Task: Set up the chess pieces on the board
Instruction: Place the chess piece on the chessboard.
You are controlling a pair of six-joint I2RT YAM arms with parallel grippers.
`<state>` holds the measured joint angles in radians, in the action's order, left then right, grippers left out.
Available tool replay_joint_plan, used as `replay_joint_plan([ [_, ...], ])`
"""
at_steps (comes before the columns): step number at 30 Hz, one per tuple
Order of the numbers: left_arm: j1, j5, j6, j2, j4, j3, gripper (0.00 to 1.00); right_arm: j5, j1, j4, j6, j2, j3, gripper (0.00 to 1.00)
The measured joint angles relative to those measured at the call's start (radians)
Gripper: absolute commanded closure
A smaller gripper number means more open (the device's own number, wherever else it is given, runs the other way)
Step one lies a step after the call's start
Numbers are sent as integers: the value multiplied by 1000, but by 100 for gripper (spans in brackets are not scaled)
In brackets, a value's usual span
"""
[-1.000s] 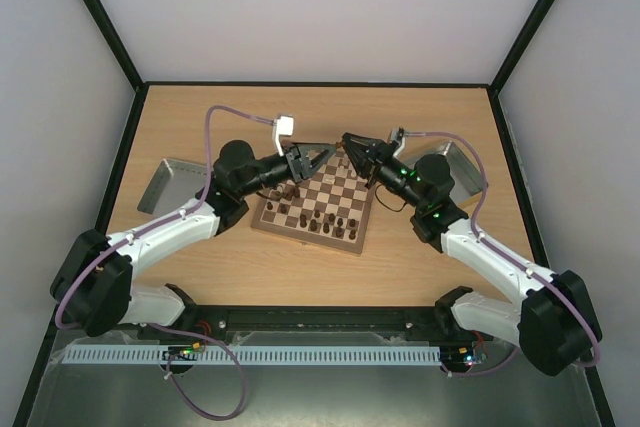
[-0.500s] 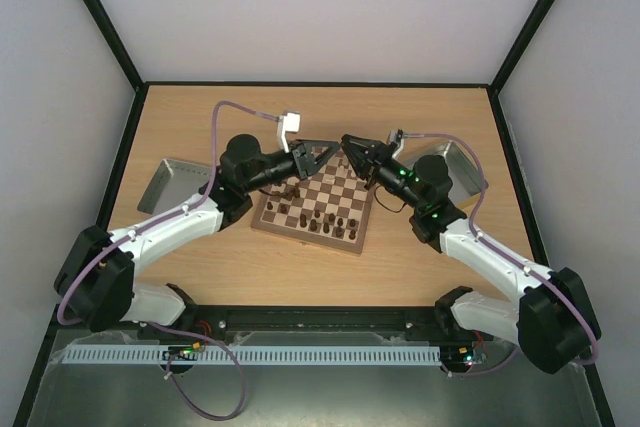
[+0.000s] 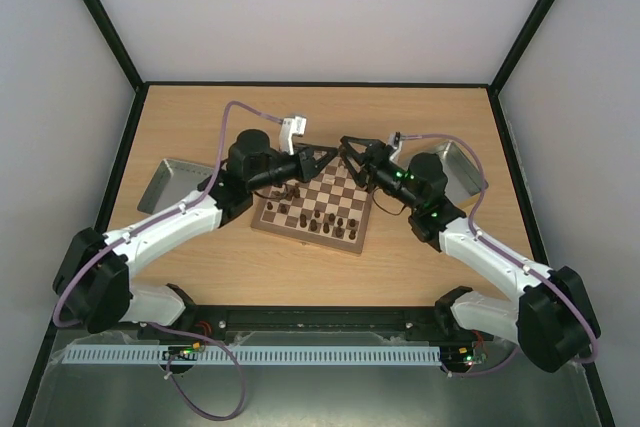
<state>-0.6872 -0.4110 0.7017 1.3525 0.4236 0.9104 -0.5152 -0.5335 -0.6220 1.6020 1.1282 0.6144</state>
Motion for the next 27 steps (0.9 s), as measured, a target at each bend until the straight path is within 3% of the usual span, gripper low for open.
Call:
replay_joint_plan([
  [5, 0, 91, -117, -36, -312, 63, 96, 72, -2, 239, -193, -26, 52, 37],
  [15, 20, 292, -300, -77, -1036, 225, 96, 397, -2, 648, -547, -137, 138, 36],
  [21, 18, 327, -340, 0, -1265, 281, 96, 484, -2, 727, -609, -138, 133, 36],
  [27, -7, 342, -373, 151, -1353, 297, 96, 525, -2, 751, -642, -138, 127, 36],
])
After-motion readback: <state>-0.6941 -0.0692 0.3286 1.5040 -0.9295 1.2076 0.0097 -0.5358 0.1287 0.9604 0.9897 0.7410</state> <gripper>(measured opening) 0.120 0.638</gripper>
